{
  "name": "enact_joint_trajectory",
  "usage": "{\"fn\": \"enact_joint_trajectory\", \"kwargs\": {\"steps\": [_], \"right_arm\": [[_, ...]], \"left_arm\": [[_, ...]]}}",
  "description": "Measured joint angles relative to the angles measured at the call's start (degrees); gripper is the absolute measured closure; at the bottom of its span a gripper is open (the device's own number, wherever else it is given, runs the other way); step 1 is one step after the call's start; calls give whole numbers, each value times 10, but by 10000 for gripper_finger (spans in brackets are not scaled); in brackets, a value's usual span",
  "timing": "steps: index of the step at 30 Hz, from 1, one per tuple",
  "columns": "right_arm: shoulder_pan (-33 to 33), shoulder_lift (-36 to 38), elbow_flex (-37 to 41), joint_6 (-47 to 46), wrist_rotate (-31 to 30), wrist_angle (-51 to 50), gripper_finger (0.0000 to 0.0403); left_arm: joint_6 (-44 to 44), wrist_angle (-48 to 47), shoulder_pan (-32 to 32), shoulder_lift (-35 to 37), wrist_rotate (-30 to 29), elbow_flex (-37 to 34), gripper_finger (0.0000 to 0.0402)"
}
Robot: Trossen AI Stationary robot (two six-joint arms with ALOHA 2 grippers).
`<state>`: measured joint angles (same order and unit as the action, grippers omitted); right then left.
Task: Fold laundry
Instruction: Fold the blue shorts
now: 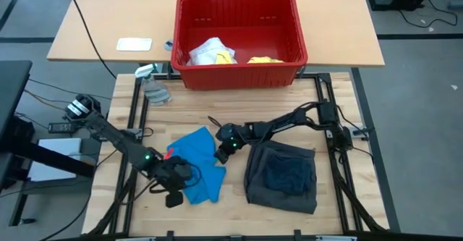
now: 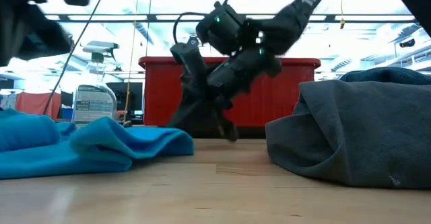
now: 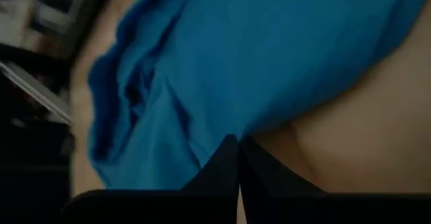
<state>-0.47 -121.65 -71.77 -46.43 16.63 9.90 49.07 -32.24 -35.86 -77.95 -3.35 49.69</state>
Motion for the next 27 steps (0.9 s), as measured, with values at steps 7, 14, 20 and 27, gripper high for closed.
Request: {"fn": "enact_joint_trajectory", "kwargs": {"steps": [7, 14, 20, 27], "right_arm": [[5, 53, -104, 121, -72, -225, 399], [0, 22, -220, 119, -56, -284, 396], [-20, -3, -230, 62, -74, -391, 345], [-29, 1, -228, 94, -126, -551, 278]], "left_arm": [[-93, 18, 56, -1, -42, 0, 396], [-158, 119, 121, -54, -56, -18, 397], [-126, 111, 132, -95, 31, -24, 397], [-67, 62, 77, -104, 161, -23, 397]]}}
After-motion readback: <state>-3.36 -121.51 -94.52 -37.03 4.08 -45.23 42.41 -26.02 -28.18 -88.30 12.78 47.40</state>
